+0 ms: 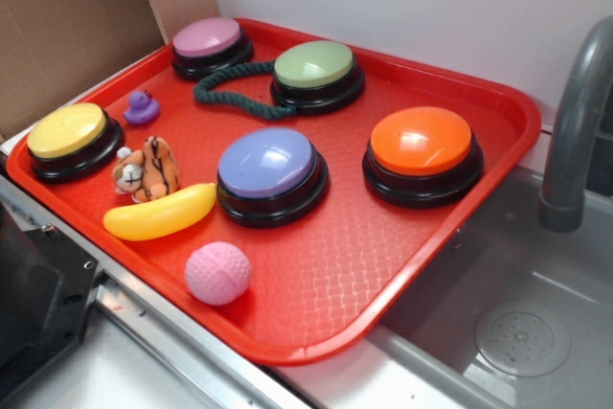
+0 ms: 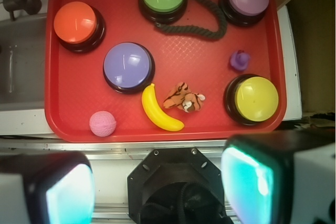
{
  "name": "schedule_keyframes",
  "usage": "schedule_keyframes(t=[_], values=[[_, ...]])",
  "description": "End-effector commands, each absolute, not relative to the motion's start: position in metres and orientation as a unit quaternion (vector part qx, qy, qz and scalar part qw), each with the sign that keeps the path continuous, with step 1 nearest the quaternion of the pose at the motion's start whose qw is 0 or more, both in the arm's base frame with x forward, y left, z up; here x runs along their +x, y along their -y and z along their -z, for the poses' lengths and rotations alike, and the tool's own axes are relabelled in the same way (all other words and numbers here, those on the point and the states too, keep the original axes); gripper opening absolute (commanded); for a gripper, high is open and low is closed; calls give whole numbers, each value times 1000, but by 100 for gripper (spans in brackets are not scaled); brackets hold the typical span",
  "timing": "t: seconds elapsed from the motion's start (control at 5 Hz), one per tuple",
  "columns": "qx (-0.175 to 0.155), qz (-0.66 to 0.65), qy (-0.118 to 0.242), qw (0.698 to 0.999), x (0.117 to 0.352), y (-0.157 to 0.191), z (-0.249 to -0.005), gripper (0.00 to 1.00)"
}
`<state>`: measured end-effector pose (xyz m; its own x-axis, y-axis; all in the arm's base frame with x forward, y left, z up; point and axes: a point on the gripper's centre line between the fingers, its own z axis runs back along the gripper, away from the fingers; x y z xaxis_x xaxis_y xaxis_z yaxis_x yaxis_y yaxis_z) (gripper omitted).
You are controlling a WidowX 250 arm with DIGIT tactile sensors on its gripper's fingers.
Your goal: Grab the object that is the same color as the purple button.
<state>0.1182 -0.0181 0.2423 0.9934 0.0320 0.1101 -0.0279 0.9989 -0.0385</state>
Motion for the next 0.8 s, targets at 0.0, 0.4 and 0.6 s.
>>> schedule_keyframes(t=[0.0,0.4,0.6], values=[[-18,-15,55,998,118,18,-242,100],[-17,10,64,998,146,-32,-204,100],[-21,24,58,998,160,-54,-182,100]])
